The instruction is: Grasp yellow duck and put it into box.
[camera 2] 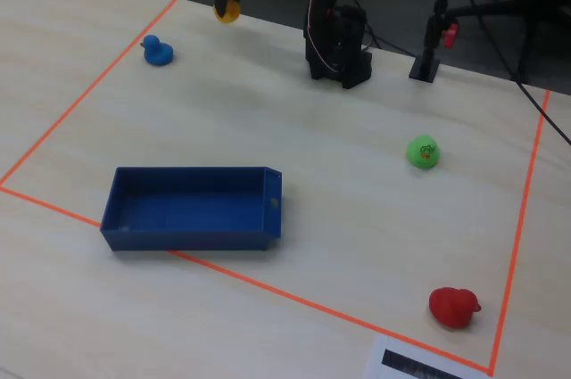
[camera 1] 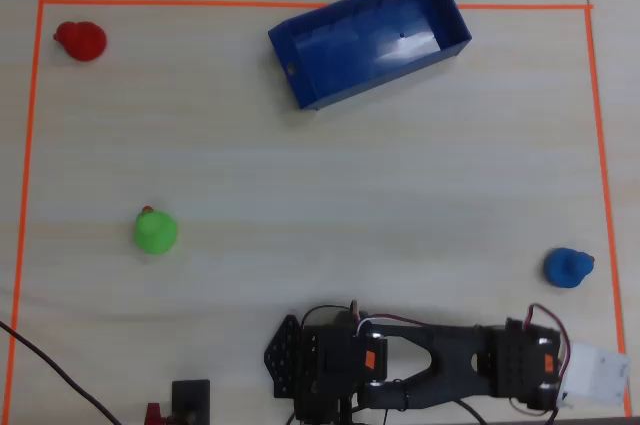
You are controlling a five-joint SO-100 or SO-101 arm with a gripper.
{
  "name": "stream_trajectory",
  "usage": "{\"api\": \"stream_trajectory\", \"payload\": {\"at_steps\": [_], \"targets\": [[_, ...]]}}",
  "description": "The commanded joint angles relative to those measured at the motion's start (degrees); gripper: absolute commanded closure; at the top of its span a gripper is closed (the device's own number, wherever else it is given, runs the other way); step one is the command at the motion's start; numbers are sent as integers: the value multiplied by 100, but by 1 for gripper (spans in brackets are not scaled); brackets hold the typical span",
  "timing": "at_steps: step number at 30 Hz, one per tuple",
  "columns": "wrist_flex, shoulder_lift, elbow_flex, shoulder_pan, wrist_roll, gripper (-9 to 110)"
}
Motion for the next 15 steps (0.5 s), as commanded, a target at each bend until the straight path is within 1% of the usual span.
{"api": "stream_trajectory", "payload": {"at_steps": [1,5,8,10,15], "targets": [[1336,686,-1740,-1749,993,101],[1635,1301,-1942,-3419,1204,101],[1819,1696,-1600,-4553,1134,101],[1863,1890,-1213,-5194,896,101],[1213,1978,-519,-6469,668,101]]}}
